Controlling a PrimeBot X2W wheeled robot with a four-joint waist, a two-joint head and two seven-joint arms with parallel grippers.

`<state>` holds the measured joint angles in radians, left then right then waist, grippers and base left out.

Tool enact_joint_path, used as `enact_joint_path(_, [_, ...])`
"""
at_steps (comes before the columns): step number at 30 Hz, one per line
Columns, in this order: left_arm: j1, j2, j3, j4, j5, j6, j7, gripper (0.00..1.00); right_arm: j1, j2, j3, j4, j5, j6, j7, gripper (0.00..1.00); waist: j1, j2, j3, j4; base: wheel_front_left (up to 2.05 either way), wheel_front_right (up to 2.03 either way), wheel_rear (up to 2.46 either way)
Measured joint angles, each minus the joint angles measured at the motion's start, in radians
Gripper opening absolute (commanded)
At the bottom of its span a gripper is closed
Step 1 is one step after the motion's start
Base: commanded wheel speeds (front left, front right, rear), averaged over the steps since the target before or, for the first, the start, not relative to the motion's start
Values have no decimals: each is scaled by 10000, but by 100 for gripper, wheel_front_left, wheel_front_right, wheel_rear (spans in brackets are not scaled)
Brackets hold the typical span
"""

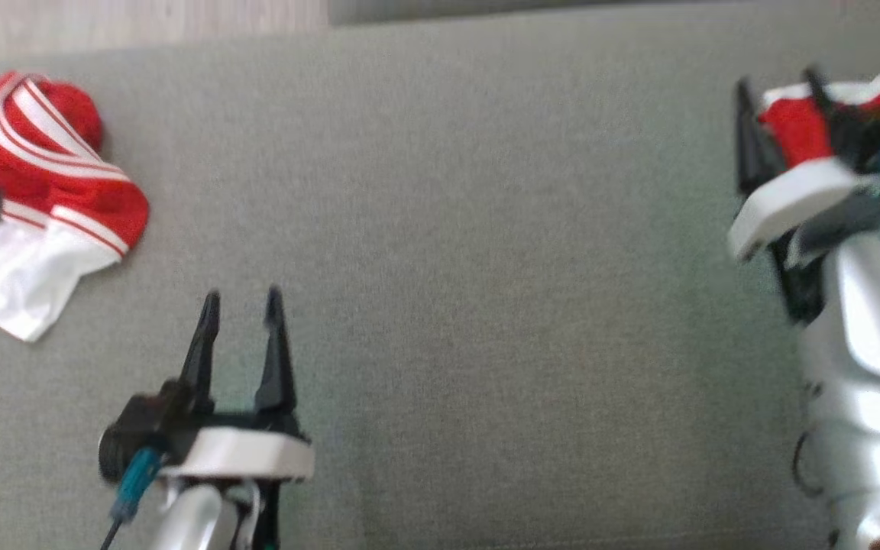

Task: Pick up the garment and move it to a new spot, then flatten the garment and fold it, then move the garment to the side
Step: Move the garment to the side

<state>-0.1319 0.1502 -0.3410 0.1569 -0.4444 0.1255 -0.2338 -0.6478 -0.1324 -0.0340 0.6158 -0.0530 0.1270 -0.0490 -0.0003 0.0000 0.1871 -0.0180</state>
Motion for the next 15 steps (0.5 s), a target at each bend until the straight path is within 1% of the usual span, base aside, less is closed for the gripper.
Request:
enact_joint_path(5, [922,167,430,278,-318,169,-59,100,1151,370,341,-316,431,0,-270,100,-1,0,-931,-65,0,0,0])
enact_joint_path(12, [2046,230,579,558,-598,253,-65,100,3234,696,497,-1383,359,0,-779,100,0,0,-1874,-198,0,0,0])
enact_joint_path(15, [2205,219,579,604,-663,253,-67,100,4389,723,673,-1954,1039,0,-836,100,0,0,-2112,-203,0,0,0])
